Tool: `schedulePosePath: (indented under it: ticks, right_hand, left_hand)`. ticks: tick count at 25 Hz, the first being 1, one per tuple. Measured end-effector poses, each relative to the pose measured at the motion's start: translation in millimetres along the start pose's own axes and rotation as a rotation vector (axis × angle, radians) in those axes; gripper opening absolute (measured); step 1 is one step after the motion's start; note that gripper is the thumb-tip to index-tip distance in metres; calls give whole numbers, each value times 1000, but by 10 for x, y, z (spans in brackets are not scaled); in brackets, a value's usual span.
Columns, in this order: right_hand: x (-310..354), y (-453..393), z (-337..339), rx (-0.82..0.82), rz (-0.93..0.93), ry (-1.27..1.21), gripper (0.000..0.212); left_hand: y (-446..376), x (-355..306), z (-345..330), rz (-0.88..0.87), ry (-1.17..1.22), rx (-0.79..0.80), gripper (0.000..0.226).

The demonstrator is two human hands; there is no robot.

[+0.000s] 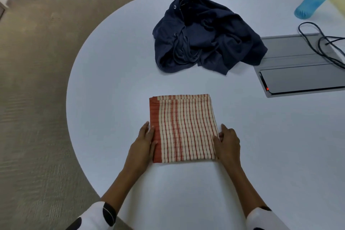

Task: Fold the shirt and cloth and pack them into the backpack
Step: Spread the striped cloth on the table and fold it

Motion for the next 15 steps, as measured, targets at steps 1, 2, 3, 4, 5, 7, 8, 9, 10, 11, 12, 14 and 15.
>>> schedulePosePath:
  ticks: [1,2,3,4,5,7,8,9,10,11,12,14,15]
  right_hand:
    - [13,-22,25,44,-98,-121,48]
    - [41,-34,49,94,-192,-267,52]
    - [90,-31,72,143,-267,-422,57]
    - [175,-10,84,197,-312,-570,60]
    - [288,25,78,251,-322,-691,61]
    - [578,131,22,352,-261,-809,61]
    - [723,189,-39,396,-206,-804,61]
    - [852,245,-125,428,-153,-766,62]
    - [955,305,-233,451,-107,-704,64]
    - [1030,363,-356,466,-70,-626,67]
    - [1084,417,-495,477,-43,-545,70]
    - [1147,499,-753,494,-20,-412,71]
    - [1167,526,-870,495,-20,-362,71]
  left_hand:
    - [42,-13,13,60,26,-61,51]
    - [67,-13,18,108,60,-91,45]
    - [77,4,17,147,106,-98,42]
    - [75,26,18,180,157,-93,40]
    - [70,50,23,205,207,-87,39]
    - [71,83,40,232,278,-84,38]
    - [75,83,48,232,291,-84,38]
    - [77,82,49,228,296,-87,38]
    - [76,81,47,224,303,-93,38]
    - [74,78,49,221,308,-100,37]
    - [73,80,53,217,314,-106,37]
    - [68,82,52,203,314,-113,36]
    - [63,85,51,198,312,-112,35]
Point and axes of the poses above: each hand's wrist, its own y-axis away from the middle knuckle, its own z-axis out of the back of the hand, x = y × z, the point moved 3 cm from there along -y, towards the middle knuckle, and after that the axes turned 13 degrees about -y, right-handed, at the moved point
